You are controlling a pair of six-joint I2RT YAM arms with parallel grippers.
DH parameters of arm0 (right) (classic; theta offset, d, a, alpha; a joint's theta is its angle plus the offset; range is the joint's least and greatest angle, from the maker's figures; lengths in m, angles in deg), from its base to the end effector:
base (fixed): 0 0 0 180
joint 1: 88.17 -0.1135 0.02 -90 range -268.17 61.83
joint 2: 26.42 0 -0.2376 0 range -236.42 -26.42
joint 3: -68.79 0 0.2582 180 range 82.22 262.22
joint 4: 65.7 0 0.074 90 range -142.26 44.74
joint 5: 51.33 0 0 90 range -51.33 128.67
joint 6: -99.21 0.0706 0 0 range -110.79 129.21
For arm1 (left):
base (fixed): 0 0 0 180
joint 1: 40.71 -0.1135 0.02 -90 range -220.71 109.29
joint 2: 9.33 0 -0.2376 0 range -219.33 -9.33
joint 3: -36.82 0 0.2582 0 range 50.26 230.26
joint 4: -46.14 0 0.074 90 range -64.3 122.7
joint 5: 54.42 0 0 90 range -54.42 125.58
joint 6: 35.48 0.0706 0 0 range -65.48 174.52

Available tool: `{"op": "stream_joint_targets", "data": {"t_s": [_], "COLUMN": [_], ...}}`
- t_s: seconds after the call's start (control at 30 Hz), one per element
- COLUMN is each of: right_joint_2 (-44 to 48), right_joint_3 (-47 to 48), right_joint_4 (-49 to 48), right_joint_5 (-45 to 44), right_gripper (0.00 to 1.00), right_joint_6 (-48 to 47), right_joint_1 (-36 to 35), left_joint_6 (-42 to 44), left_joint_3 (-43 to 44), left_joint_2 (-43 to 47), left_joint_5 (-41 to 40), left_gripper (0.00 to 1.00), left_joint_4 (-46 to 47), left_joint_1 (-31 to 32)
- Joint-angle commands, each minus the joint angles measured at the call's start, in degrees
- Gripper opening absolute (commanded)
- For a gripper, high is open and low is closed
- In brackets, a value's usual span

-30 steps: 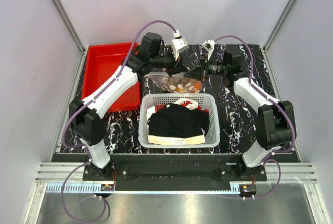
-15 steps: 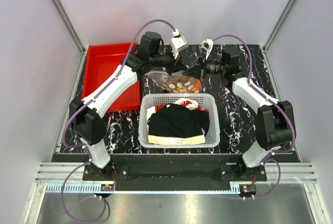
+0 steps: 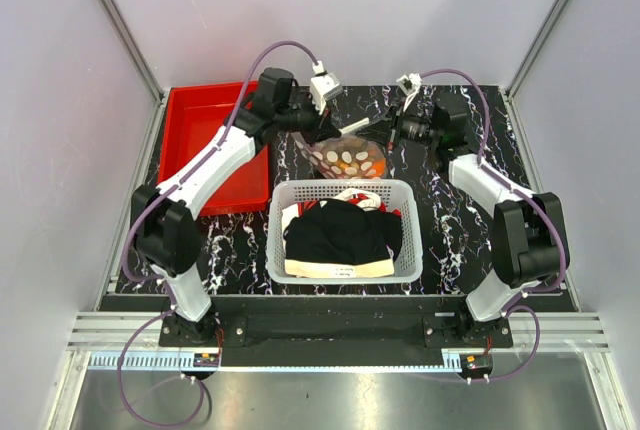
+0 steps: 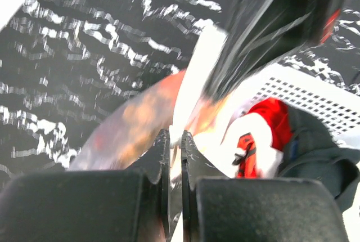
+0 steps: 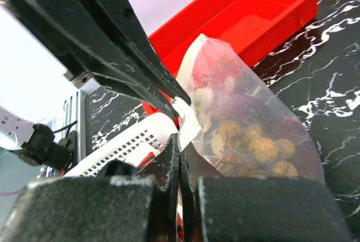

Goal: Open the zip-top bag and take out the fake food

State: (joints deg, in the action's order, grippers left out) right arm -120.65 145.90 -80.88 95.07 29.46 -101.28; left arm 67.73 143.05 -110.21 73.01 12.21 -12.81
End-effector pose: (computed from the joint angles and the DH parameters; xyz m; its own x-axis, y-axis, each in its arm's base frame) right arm 0.3736 0.1474 0.2706 -0.3550 0.1140 -0.9279 -0.8670 0.3312 0.3724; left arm 0.3654 -0.2420 0.3087 -0.2189 0.3212 -0.9214 0.9176 0.3889 -0.0824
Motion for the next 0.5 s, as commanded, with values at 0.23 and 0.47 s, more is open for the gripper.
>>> {"op": "stream_joint_targets", "data": {"t_s": [0.23, 0.47], "right_joint_2": [3.36, 2.13], "right_joint_3": [-0.4, -1.02], "right_joint_4": [-6.18, -5.66], "right_joint_5": [-0.85, -3.4], "right_gripper": [0.0, 0.0], "right_joint_6": [0.23, -0.3], "right_joint_1": [6.42, 7.83], "left_joint_6": [-6.69, -14.25], "left_joint_3": [-9.63, -14.92], "left_joint_2": [8.41, 11.93], "left_joint_5": [-11.49, -15.72], "left_gripper": [0.0, 0.0], "left_joint_4": [-1.39, -4.82], "left_joint_1": [-7.15, -10.32]}}
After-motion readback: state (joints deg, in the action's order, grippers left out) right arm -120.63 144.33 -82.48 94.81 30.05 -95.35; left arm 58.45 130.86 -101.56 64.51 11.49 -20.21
